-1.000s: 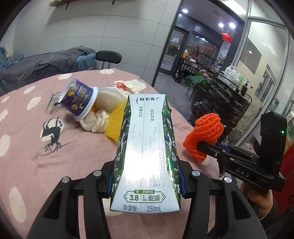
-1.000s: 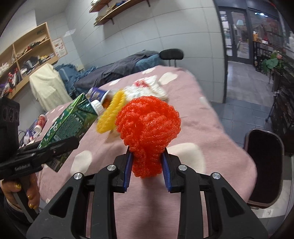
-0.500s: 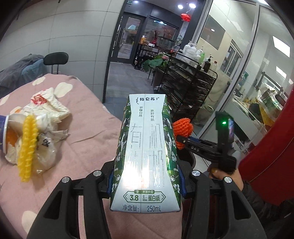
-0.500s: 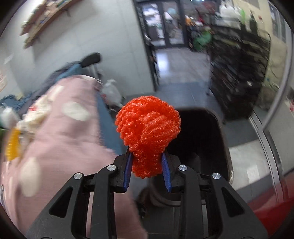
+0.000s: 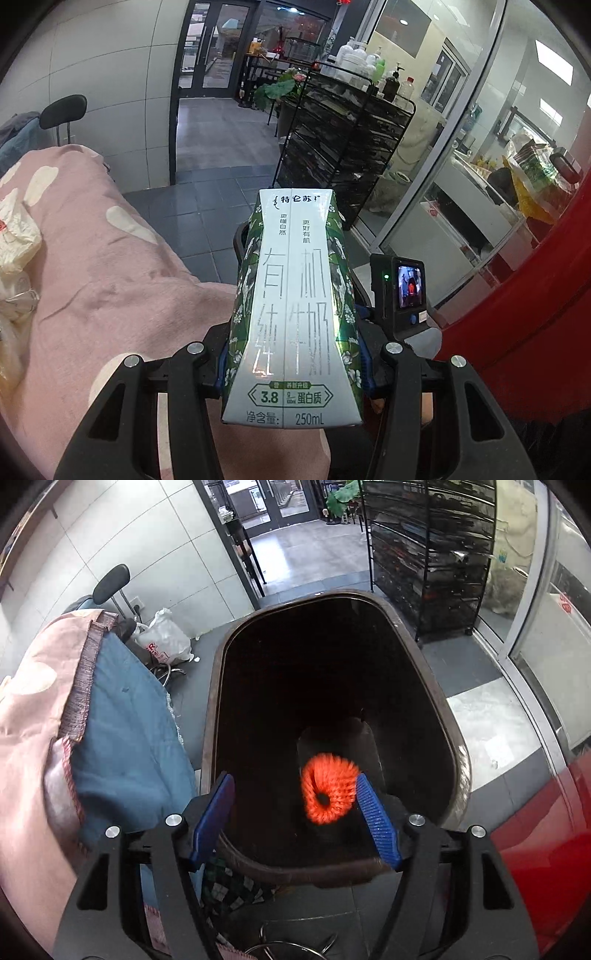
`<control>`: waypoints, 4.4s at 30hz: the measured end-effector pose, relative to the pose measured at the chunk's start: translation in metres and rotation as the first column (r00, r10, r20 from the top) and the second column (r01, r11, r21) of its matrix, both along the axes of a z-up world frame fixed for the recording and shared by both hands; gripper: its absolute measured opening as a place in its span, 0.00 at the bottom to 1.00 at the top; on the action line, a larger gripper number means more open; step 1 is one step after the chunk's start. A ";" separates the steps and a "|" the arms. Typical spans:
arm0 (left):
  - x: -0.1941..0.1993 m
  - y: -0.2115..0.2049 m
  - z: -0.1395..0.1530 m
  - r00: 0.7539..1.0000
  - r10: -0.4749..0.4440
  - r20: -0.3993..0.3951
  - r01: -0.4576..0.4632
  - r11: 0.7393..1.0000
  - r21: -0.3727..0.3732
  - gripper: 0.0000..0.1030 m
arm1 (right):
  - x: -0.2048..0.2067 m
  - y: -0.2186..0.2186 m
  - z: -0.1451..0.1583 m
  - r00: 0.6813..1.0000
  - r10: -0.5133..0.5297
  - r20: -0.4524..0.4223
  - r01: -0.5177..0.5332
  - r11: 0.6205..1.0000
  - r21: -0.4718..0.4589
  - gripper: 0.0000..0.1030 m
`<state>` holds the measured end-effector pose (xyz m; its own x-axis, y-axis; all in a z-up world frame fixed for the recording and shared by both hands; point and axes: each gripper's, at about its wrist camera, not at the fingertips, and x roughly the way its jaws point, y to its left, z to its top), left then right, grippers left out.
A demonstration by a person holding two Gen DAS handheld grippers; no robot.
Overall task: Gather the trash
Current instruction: 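Open the right tool to drop the net while the left tool drops the carton into the bin, then move both open tools back over the table, then grasp the yellow foam net with the right tool while the left tool grasps the blue yogurt cup, then carry the yellow net and yogurt cup with both tools to the bin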
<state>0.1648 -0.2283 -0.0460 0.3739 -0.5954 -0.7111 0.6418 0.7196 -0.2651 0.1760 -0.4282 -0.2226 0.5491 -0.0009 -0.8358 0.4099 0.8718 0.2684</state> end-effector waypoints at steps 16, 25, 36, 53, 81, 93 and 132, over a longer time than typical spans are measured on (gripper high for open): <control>0.025 -0.111 -0.055 0.980 -0.078 -0.184 0.106 0.983 0.150 0.48 | -0.080 -0.007 0.010 0.989 -0.144 0.018 0.145 0.989 -0.016 0.79; 0.042 -0.138 -0.096 0.960 -0.047 -0.275 0.110 0.970 0.215 0.48 | -0.098 -0.015 0.004 0.983 -0.182 -0.002 0.182 0.983 0.002 0.80; 0.044 -0.130 -0.087 0.962 -0.055 -0.269 0.094 0.987 0.133 0.78 | -0.097 -0.009 0.010 0.985 -0.169 0.013 0.169 0.986 -0.006 0.80; 0.002 -0.044 0.004 1.000 -0.005 0.020 0.004 1.000 0.027 0.92 | -0.070 0.019 0.066 0.993 -0.048 0.112 0.055 0.997 -0.056 0.82; 0.003 0.264 0.019 0.692 0.720 0.052 -0.716 0.694 -0.075 0.94 | 0.001 0.252 0.182 0.764 0.564 0.315 -0.564 0.820 -0.102 0.82; 0.004 0.327 0.007 0.615 0.788 -0.034 -0.786 0.610 -0.101 0.94 | 0.029 0.344 0.179 0.669 0.692 0.270 -0.711 0.703 -0.039 0.77; 0.027 0.344 0.030 0.538 0.836 -0.105 -0.800 0.469 -0.374 0.70 | 0.015 0.345 0.182 0.623 0.725 0.294 -0.752 0.658 -0.030 0.17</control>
<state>0.1920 0.1152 -0.0161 0.8654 -0.1691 -0.4717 -0.1604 0.7983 -0.5806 0.1910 -0.0827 -0.0410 0.5225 0.5666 -0.6371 -0.4583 0.8168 0.3506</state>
